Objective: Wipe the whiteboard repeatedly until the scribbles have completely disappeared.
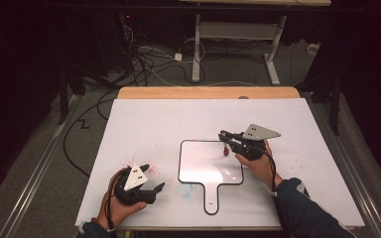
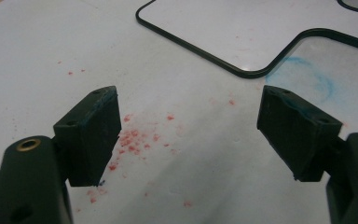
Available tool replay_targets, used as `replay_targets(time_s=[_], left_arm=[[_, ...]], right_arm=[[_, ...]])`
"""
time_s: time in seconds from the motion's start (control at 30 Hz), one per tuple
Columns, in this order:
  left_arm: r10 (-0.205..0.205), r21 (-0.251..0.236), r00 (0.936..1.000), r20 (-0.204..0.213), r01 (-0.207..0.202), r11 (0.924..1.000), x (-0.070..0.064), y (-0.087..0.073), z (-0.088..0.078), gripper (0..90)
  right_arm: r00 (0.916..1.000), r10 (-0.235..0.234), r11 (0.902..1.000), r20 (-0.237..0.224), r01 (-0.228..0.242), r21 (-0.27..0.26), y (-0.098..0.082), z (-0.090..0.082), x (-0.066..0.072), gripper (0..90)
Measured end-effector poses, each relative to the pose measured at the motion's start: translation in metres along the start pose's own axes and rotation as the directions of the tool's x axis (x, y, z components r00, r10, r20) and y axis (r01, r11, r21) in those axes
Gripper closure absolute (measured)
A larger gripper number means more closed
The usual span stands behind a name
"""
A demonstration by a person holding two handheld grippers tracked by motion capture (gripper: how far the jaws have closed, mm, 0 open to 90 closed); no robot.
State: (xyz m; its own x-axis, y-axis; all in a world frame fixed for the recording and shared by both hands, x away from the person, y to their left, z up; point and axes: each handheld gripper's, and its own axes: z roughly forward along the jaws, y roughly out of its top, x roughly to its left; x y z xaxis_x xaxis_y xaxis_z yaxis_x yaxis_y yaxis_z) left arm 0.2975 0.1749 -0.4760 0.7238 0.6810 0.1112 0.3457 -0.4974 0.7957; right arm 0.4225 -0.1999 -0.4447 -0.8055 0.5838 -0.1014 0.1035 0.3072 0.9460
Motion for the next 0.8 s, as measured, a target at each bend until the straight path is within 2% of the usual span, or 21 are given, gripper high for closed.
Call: replay_targets(time_s=[0.33,0.63,0.73,0.8], left_arm=[[0.01,0.006,0.9999,-0.002,-0.01,0.9999,-0.001,0.001,0.001,20.8],[0.014,0.008,0.9999,0.004,-0.014,0.9999,-0.002,0.001,0.002,20.8],[0.012,0.006,0.9999,0.005,-0.012,0.9999,-0.001,0.001,0.002,20.8],[0.01,0.006,0.9999,0.004,-0.01,0.9999,-0.001,0.0,0.001,20.8]], right_arm=[[0.9974,0.024,0.9996,0.067,-0.025,0.012,-0.002,-0.009,-0.011,81.5],[0.9992,0.036,0.9993,-0.017,-0.036,0.011,-0.001,-0.01,0.004,81.5],[0.9995,0.026,0.9995,-0.016,-0.026,0.015,0.0,-0.008,0.005,81.5],[0.9998,0.019,0.9997,0.004,-0.019,0.018,0.0,-0.007,0.004,81.5]])
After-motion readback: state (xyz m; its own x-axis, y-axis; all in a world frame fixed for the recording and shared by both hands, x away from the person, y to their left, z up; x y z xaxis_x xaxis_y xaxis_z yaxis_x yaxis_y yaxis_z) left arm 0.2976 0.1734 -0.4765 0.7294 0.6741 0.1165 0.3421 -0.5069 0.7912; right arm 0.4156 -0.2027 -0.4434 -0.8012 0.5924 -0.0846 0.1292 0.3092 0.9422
